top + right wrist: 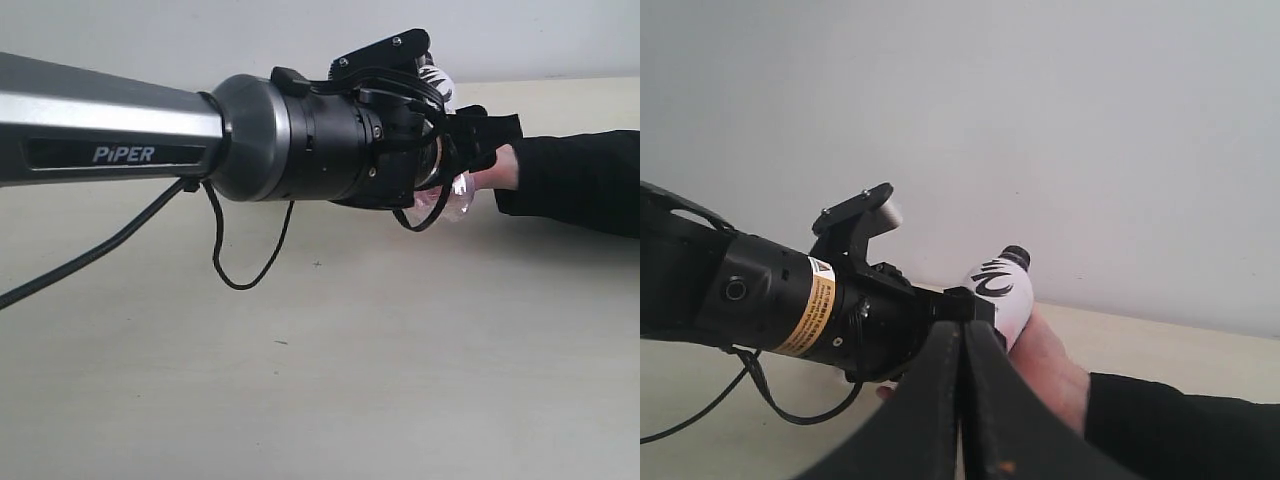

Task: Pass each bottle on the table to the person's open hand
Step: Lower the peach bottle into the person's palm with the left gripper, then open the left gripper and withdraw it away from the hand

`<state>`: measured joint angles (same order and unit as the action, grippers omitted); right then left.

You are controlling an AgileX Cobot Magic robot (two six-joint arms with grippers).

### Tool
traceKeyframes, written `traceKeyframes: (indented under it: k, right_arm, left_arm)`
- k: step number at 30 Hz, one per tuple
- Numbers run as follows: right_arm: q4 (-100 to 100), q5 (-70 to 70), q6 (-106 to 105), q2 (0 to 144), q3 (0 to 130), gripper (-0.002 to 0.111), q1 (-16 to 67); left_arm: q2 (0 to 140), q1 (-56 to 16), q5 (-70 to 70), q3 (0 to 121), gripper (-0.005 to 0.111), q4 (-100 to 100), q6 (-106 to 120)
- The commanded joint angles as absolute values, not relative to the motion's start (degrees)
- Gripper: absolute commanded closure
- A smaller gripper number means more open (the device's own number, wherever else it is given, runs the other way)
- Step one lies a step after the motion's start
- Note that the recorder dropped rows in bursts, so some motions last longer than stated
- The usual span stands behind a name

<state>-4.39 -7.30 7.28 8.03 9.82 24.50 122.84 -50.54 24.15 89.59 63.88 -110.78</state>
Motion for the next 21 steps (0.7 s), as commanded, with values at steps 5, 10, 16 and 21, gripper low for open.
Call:
traceKeyframes:
  k: [5, 10, 16, 21]
  right_arm:
    - [-4.44, -6.76, 7.26, 7.77, 9.56, 0.108, 24.32]
    - [-4.44, -6.76, 7.26, 7.77, 9.56, 0.108, 24.32]
    - [-4.44, -6.76, 7.26, 7.77, 9.56, 0.108, 24.32]
    - [-4.44, -6.76, 7.26, 7.77, 9.56, 0.108, 24.32]
  left_arm:
    - [122.23, -50.40, 23.63, 89.31, 0.027, 64.72, -109.66]
    - [120.95, -50.40, 23.75, 89.31, 0.027, 65.10, -108.72]
    - [117.54, -49.97, 24.12, 89.31, 0.027, 65.10, -106.50]
    - [112.92, -49.69, 24.12, 89.31, 0.027, 65.10, -101.87]
